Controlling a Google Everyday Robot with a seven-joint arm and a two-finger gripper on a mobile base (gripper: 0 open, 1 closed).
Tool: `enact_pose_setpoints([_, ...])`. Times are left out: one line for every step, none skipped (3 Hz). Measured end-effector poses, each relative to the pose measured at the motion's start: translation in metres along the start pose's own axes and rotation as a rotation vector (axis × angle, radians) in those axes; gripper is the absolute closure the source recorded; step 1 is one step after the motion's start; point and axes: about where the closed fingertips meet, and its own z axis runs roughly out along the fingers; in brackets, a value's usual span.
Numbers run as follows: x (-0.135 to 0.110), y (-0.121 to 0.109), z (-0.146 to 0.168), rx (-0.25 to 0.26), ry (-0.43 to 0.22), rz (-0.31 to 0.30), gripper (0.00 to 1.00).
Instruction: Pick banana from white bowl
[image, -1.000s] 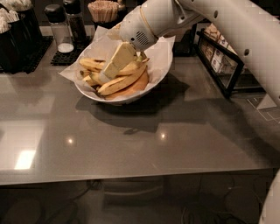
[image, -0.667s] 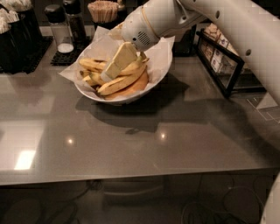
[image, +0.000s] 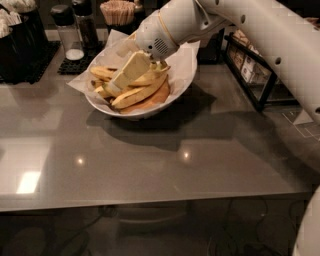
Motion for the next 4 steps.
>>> enact_pose_setpoints([0.011, -0.004, 0.011, -0.012, 0.011, 0.027, 0.12])
enact_pose_setpoints([0.021, -0.011, 0.014, -0.003, 0.031, 0.046, 0.13])
enact_pose_setpoints([0.032, -0.018, 0.018, 0.0, 0.055, 0.066, 0.13])
enact_pose_setpoints([0.045, -0.019, 0.023, -0.009, 0.069, 0.095, 0.18])
